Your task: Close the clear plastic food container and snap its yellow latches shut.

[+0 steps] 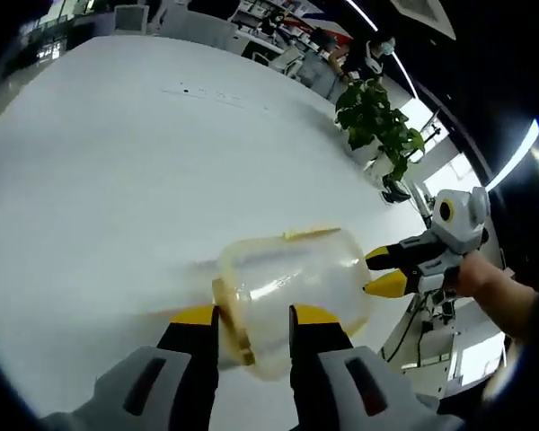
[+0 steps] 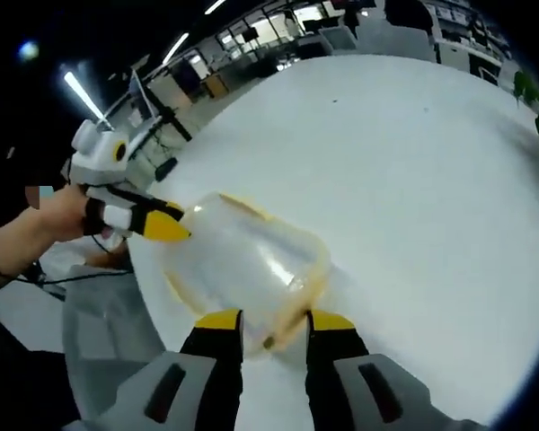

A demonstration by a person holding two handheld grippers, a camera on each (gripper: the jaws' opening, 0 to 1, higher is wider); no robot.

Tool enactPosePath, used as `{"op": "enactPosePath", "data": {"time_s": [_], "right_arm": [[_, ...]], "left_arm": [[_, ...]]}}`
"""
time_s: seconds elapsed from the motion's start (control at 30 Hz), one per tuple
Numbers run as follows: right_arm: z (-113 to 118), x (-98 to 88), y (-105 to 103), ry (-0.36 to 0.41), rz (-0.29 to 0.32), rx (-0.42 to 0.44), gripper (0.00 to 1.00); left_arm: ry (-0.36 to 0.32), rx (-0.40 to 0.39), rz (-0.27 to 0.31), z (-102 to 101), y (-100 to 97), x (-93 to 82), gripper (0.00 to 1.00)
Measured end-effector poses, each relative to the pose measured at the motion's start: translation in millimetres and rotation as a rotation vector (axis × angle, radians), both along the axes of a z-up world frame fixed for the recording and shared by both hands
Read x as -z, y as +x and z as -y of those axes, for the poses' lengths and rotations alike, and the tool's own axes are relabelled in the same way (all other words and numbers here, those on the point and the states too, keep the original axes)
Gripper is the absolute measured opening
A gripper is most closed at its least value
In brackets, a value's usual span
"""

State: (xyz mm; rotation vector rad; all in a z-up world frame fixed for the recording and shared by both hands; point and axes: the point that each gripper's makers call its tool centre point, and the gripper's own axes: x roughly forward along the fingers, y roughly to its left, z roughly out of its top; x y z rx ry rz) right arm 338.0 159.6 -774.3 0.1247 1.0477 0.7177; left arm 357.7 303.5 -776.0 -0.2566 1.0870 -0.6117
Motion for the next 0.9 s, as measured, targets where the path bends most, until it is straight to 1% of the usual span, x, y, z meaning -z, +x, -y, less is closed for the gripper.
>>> {"op": "enactPosePath", "data": {"time_s": [0.03,0.07,0.1,0.13,0.17,0.2,0.33,0.4,0.43,0.47,0.5,0.6,0.7,0.77,0.87,0.9], "right_arm": [[-2.0,2.7,-1.8,-0.003,-0.014,-0.044,0.24],[-4.1,3.4,-0.5,-0.011,0.000,-0.059,0.24],[-3.0,2.8,-1.6,-0.011,-0.004,-0.057,0.24],[-2.7,5.4,-5.0,-0.019,-0.032,-0.054,0.24],[-4.1,6.6,-1.7,-0.017,-0.017,-0.064,0.24],[-4.4,7.7,-2.4,-0.023,-0.026,-0.076,0.24],[-4.7,8.2,-2.7,-0.020,-0.045,-0.082,0.24],[-3.1,4.9,-3.5,-0.018,-0.045,-0.087,0.24],[-3.2,5.2,-3.4,-0.016,-0.048,-0.081,0.25],[-3.5,5.5,-3.1,-0.014,-0.053,-0.070,0.25],[-3.4,4.7,-3.4,-0.014,-0.053,-0.066,0.25],[-4.2,4.1,-2.6,-0.021,-0.051,-0.079,0.26],[-2.5,-0.2,-1.7,-0.060,-0.003,-0.123,0.27],[-2.2,-2.1,-1.4,-0.085,0.025,-0.136,0.28],[-2.0,-4.6,-3.0,-0.114,0.070,-0.181,0.28],[-2.0,-4.7,-4.0,-0.113,0.071,-0.188,0.28]], "left_arm": [[0.002,0.004,-0.007,0.4,0.7,-0.1,0.28],[0.010,0.013,-0.012,0.5,1.1,0.0,0.28],[0.016,0.012,-0.020,1.7,1.1,0.0,0.26],[0.017,-0.026,-0.041,2.7,2.8,2.8,0.26],[0.021,0.002,-0.036,3.2,2.4,3.6,0.26],[0.014,-0.016,-0.041,3.4,1.2,4.3,0.26],[0.004,-0.017,-0.021,3.9,0.7,2.7,0.27],[0.001,-0.021,-0.009,4.0,0.3,2.4,0.27],[0.003,-0.018,0.003,5.2,0.4,2.6,0.28],[0.016,-0.005,0.034,4.2,0.6,1.5,0.28],[0.018,-0.003,0.042,5.2,0.4,1.8,0.28],[0.017,-0.010,0.048,4.8,-0.4,0.7,0.30],[0.022,-0.005,0.045,5.3,0.1,-0.6,0.31],[0.065,0.041,0.102,4.9,2.0,-3.7,0.31],[0.088,0.056,0.115,6.5,1.6,-6.1,0.32],[0.100,0.067,0.123,6.4,1.9,-6.0,0.32]]}}
